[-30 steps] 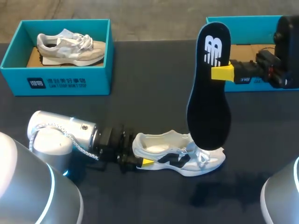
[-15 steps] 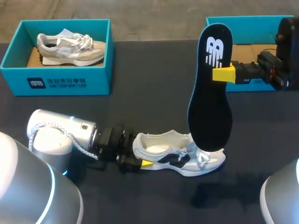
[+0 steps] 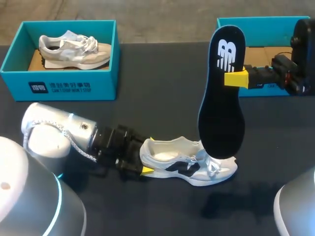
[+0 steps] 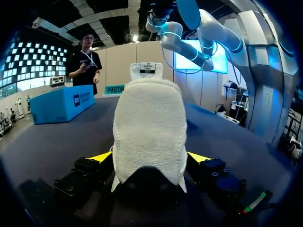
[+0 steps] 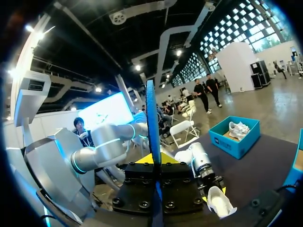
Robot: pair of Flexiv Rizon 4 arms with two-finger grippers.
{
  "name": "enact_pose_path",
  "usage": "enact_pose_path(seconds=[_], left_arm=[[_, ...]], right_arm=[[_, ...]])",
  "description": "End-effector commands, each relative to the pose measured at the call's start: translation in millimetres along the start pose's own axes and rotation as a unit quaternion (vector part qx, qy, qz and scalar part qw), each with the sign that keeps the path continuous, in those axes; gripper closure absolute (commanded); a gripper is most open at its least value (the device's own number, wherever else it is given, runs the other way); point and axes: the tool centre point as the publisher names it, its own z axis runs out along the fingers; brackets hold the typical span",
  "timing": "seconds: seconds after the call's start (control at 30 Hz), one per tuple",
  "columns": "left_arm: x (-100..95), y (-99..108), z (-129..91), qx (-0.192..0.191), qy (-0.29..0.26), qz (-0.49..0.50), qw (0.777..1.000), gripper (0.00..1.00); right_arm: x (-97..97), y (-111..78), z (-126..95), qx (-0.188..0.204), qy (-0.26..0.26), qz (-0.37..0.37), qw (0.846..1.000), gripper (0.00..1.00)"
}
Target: Take the shoe out of the shoebox, open the shoe tongue, remove and reinsert the insole, then place the shoe into the shoebox
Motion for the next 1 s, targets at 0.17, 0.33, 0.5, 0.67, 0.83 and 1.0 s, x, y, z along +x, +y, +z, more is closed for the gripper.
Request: enact_pose_path(seconds=[0.17, 0.33, 0.5, 0.67, 0.83, 1.0], left_arm=[[14.3, -10, -31, -0.083, 0.012, -0.003, 0.996, 0.0], [17.6, -12, -45, -0.128, 0.012, -0.006, 0.992, 0.0], [16.4, -21, -64, -0.199, 0.006, -0.004, 0.98, 0.0], [11.8, -32, -83, -0.296, -0.026, -0.004, 0.955, 0.0], [11.9, -34, -86, -0.318, -0.029, 0.006, 0.948, 0.0], [11.9, -34, -86, -0.318, -0.029, 0.006, 0.948, 0.0]], right_arm=[[0.6, -1.7, 1, -0.001, -0.001, 0.0, 1.0, 1.0], [0.6, -1.7, 1, -0.001, -0.001, 0.0, 1.0, 1.0], [0.6, -1.7, 1, -0.001, -0.001, 0.0, 1.0, 1.0], [0.6, -1.7, 1, -0.001, -0.001, 0.0, 1.0, 1.0], [0.6, -1.7, 1, -0.001, -0.001, 0.0, 1.0, 1.0], [0.6, -1.7, 1, -0.001, -0.001, 0.0, 1.0, 1.0]])
